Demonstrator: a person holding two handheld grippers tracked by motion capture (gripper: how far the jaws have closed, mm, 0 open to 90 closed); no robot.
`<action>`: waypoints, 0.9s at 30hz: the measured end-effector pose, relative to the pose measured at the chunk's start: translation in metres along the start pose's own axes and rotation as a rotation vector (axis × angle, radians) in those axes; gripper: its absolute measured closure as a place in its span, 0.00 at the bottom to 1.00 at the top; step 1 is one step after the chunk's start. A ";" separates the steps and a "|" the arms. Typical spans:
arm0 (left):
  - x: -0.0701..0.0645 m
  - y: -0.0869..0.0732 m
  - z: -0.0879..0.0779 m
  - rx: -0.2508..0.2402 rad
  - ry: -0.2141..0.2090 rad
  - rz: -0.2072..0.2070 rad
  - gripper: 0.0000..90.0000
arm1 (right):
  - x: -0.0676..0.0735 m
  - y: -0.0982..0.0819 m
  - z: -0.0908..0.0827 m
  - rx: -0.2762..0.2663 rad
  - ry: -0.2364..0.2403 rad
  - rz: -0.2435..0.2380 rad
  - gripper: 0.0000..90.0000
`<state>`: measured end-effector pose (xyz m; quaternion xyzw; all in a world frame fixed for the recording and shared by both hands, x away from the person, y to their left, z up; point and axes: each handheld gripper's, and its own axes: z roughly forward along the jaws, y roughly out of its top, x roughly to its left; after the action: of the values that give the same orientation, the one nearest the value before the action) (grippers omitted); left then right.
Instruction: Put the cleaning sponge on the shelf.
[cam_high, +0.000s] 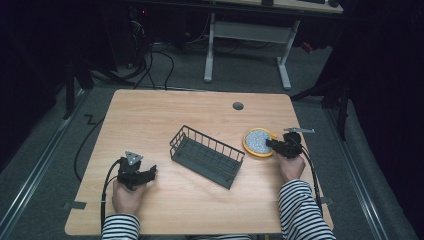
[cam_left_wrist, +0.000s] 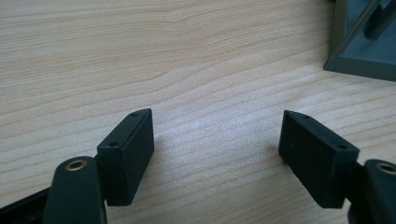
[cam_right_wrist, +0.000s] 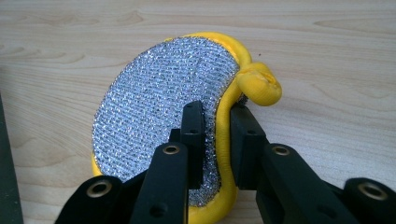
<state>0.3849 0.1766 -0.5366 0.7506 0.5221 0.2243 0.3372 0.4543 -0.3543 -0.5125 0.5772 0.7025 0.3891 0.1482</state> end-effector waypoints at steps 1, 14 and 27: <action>0.000 0.000 0.000 0.000 0.000 0.000 0.30 | 0.000 0.000 0.000 -0.004 0.001 0.000 0.87; 0.000 0.000 0.000 0.000 -0.001 -0.001 0.30 | 0.000 0.007 -0.024 -0.058 0.020 -0.011 0.88; 0.000 0.000 0.000 0.000 -0.001 0.000 0.30 | 0.009 0.012 -0.045 -0.085 0.057 -0.047 0.88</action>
<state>0.3849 0.1767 -0.5366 0.7507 0.5220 0.2240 0.3374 0.4304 -0.3624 -0.4725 0.5425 0.7026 0.4312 0.1617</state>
